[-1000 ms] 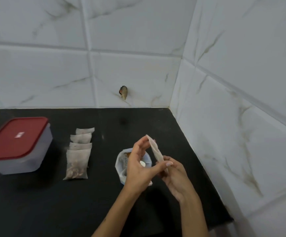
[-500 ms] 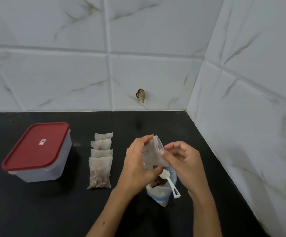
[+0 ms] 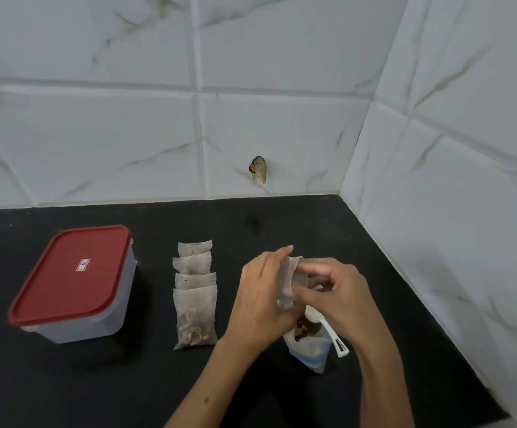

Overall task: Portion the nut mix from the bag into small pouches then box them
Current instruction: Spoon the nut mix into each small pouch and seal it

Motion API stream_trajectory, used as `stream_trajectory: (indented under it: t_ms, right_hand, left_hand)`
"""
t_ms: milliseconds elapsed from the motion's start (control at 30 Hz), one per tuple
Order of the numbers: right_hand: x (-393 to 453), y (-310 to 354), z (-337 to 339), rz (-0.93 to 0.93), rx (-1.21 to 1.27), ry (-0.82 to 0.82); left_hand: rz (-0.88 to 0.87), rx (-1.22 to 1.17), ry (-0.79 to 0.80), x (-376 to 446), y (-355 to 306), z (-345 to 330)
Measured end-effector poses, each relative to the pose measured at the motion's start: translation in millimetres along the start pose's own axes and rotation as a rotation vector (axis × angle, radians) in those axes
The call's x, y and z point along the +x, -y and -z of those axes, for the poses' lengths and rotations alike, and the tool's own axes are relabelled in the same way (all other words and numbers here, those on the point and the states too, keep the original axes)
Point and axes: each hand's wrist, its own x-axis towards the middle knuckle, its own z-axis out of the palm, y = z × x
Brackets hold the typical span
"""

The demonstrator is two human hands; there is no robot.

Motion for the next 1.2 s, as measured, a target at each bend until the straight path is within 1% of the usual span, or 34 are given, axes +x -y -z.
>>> stream_trajectory:
  t_ms: [67, 133, 167, 233, 267, 333, 367, 400, 467, 533, 600, 700, 833, 900, 1000, 1067, 1167, 1200]
  right_hand:
    - [-0.6, 2.8, -3.7, 0.019, -0.012, -0.003]
    - [-2.7, 6.0, -4.7, 0.033, 0.042, -0.018]
    - [-3.7, 6.9, -3.6, 0.033, 0.093, -0.051]
    - [-5.6, 4.5, 1.4, 0.009, 0.138, -0.171]
    - [-6.0, 1.2, 4.4, -0.025, 0.098, -0.239]
    - [-6.3, -12.5, 8.4, -0.173, -0.143, -0.311]
    - [-6.8, -22.1, 8.7, -0.294, -0.275, -0.287]
    - [-7.0, -32.0, 7.3, -0.432, -0.359, -0.223]
    - [-7.8, -47.7, -1.2, -0.666, -0.399, -0.067]
    - [-8.5, -61.6, -10.7, -0.75, -0.421, 0.006]
    - [-9.7, -67.2, -15.1, -0.758, -0.441, -0.014]
    - [-13.0, -67.4, -12.9, -0.747, -0.425, -0.058]
    - [-15.8, -67.1, -12.0, -0.738, -0.337, -0.125]
    - [-16.9, -69.9, -15.1, -0.74, -0.272, -0.143]
    - [-18.2, -73.8, -18.6, -0.706, -0.204, -0.204]
    - [-17.7, -74.5, -16.6, -0.662, -0.172, -0.246]
    - [-16.0, -70.9, -6.2, -0.578, -0.116, -0.286]
    - [-15.6, -70.7, -3.4, -0.558, -0.119, -0.309]
  left_hand:
    - [0.066, -0.041, -0.058, -1.8, -0.1, -0.6]
    - [0.151, -0.117, -0.102, -3.7, 1.1, -0.8]
    - [0.194, -0.142, -0.115, -4.6, 2.0, -1.1]
    - [0.278, -0.161, -0.131, -6.0, 3.7, -2.3]
    - [0.32, -0.168, -0.128, -6.8, 4.9, -2.9]
    - [0.391, -0.199, -0.106, -9.3, 6.6, -5.0]
    - [0.418, -0.218, -0.094, -11.3, 6.9, -6.3]
    - [0.443, -0.235, -0.087, -13.0, 6.7, -7.7]
    - [0.498, -0.25, -0.086, -14.9, 5.9, -10.2]
    - [0.559, -0.249, -0.08, -14.1, 6.3, -13.5]
    - [0.629, -0.232, -0.053, -9.4, 8.5, -16.6]
    - [0.746, -0.191, 0.029, 1.7, 12.9, -21.5]
    - [0.867, -0.173, 0.081, 14.2, 19.3, -26.9]
    - [0.891, -0.158, 0.139, 18.0, 22.4, -29.6]
    - [0.876, -0.199, 0.18, 24.2, 25.5, -33.0]
    - [0.828, -0.28, 0.125, 24.3, 20.6, -30.1]
    - [0.648, -0.466, 0.016, 17.5, 12.2, -22.4]
    - [0.598, -0.482, 0.005, 14.7, 12.5, -21.4]
